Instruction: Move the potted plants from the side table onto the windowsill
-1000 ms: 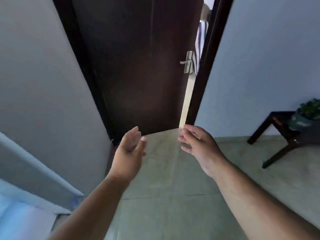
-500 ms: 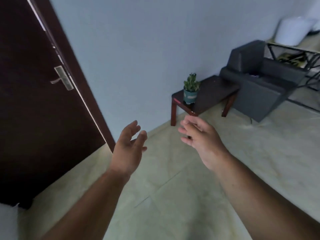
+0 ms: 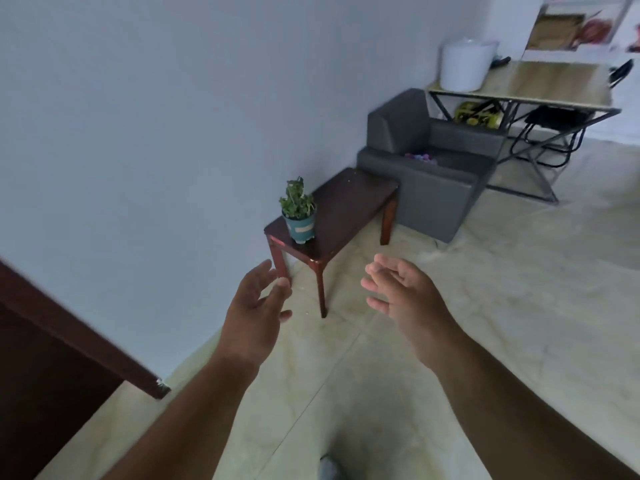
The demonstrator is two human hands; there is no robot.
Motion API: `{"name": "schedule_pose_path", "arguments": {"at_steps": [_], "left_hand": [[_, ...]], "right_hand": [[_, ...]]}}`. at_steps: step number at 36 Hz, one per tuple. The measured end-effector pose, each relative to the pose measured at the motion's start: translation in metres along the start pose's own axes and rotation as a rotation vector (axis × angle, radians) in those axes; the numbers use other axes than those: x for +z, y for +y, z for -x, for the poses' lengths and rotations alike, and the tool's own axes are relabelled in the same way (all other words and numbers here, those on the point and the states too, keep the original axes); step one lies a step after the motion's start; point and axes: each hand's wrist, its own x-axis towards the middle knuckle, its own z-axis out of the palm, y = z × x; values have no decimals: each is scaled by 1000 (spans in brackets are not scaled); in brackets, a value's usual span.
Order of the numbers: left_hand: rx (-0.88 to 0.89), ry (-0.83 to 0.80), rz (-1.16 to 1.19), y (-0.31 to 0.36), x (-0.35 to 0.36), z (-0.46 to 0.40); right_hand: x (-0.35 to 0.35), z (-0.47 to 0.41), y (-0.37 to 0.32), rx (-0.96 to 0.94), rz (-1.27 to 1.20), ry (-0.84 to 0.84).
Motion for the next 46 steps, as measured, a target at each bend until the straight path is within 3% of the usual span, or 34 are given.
{"name": "schedule_pose_path", "arguments": {"at_steps": [6, 20, 37, 46], "left_hand": [[-33, 22, 124, -8, 32, -99], [-165, -7, 79, -17, 98, -254], [-280, 289, 84, -31, 221, -393], [-396, 450, 116, -64, 237, -458]], "right_hand": [[-7, -96, -13, 6, 76, 41], [-22, -257, -34, 92, 135, 17], [-95, -498, -35, 159, 104, -229], [-72, -606, -16, 254, 165, -353]]}}
